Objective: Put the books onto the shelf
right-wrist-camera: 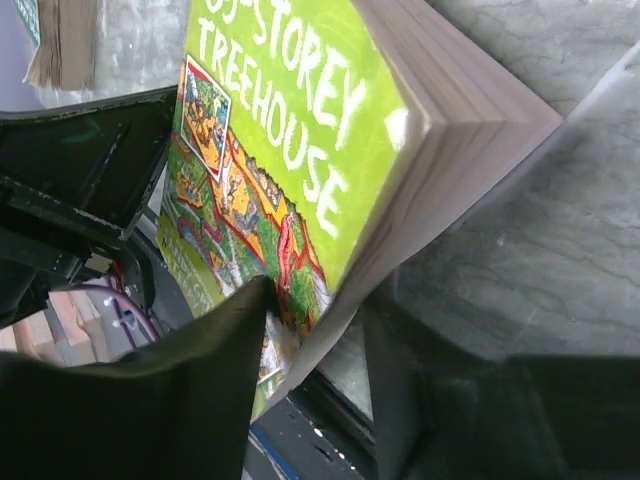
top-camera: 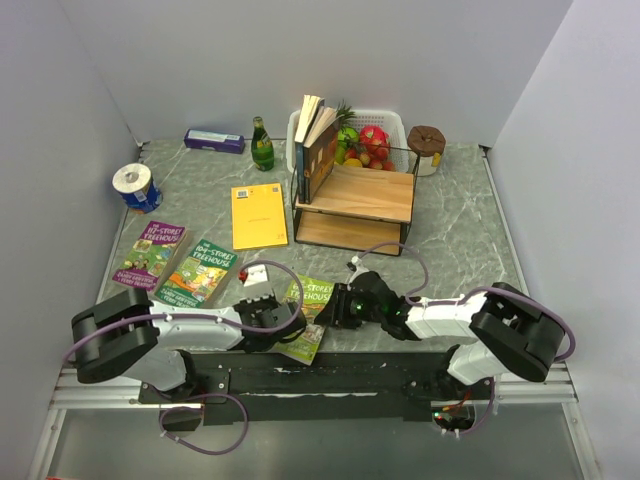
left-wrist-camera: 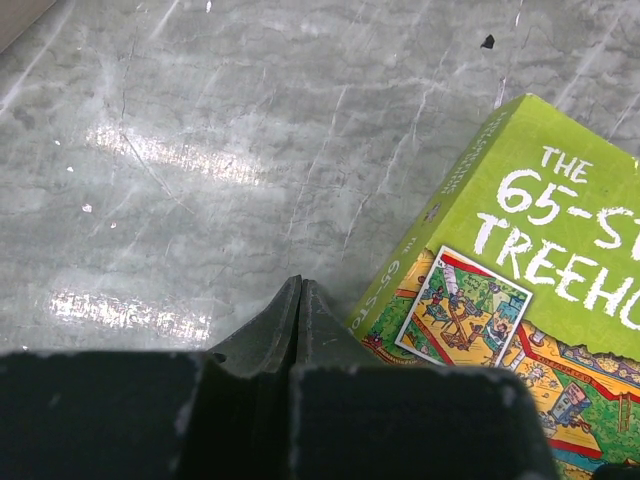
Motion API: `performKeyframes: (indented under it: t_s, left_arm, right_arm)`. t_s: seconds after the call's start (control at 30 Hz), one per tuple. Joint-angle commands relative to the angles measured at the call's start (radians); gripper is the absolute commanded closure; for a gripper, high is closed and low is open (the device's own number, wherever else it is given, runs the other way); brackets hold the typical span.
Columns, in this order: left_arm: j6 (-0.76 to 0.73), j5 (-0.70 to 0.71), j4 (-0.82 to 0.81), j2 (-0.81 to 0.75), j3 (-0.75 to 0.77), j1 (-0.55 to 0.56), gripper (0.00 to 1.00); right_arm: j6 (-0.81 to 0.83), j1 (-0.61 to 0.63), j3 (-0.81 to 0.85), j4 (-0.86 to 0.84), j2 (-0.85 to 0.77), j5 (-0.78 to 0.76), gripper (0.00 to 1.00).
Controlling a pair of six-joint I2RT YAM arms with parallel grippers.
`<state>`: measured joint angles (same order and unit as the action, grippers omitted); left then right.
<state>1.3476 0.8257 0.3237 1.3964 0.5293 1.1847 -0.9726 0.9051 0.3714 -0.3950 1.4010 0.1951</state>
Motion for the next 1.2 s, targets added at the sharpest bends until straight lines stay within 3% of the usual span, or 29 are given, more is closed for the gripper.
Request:
performKeyframes:
  t_s: [0.0, 0.07, 0.2, 0.47, 0.5, 0.53, 0.6, 0.63, 0.73, 0.9, 1.07, 1.17]
  left_arm:
    - [0.042, -0.277, -0.061, 0.041, 0.015, 0.066, 0.96]
    - [0.050, -0.257, -0.038, 0.026, 0.012, 0.067, 0.96]
    - [0.065, -0.220, 0.001, -0.029, 0.009, 0.066, 0.95]
    - [0.119, -0.111, 0.149, -0.180, 0.011, 0.066, 0.82]
    - [0.114, -0.085, 0.181, -0.236, 0.011, 0.066, 0.75]
    - [0.116, -0.076, 0.189, -0.270, 0.008, 0.066, 0.53]
    - [0.070, -0.068, 0.183, -0.394, -0.014, 0.064, 0.37]
    - [0.041, -0.076, 0.132, -0.443, -0.028, 0.064, 0.24]
    - [-0.096, -0.150, -0.018, -0.676, -0.100, 0.059, 0.11]
    - [-0.320, -0.350, -0.265, -1.046, -0.238, 0.032, 0.11]
    - [-0.435, -0.535, -0.293, -1.067, -0.201, 0.020, 0.09]
    - [-0.453, -0.576, -0.316, -1.042, -0.184, 0.020, 0.08]
  right_arm:
    - [0.012, 0.014, 0.018, -0.036, -0.011, 0.009, 0.69]
    - [0.026, 0.014, 0.009, -0.006, -0.042, 0.001, 0.74]
    - [0.052, 0.014, -0.005, 0.044, -0.111, -0.023, 1.00]
    - [0.129, 0.015, -0.022, 0.131, -0.293, 0.021, 1.00]
    - [0.150, 0.014, -0.009, 0.169, -0.319, 0.027, 1.00]
    - [0.172, 0.012, 0.024, 0.250, -0.344, 0.032, 1.00]
    - [0.239, 0.011, 0.063, 0.341, -0.417, 0.044, 1.00]
    - [0.261, 0.003, 0.107, 0.431, -0.439, 0.052, 1.00]
    - [0.336, -0.017, 0.199, 0.551, -0.500, 0.084, 1.00]
    - [0.426, -0.070, 0.332, 0.696, -0.557, 0.252, 1.00]
    - [0.502, -0.086, 0.438, 0.768, -0.539, 0.440, 1.00]
    - [0.528, -0.086, 0.480, 0.792, -0.539, 0.512, 1.00]
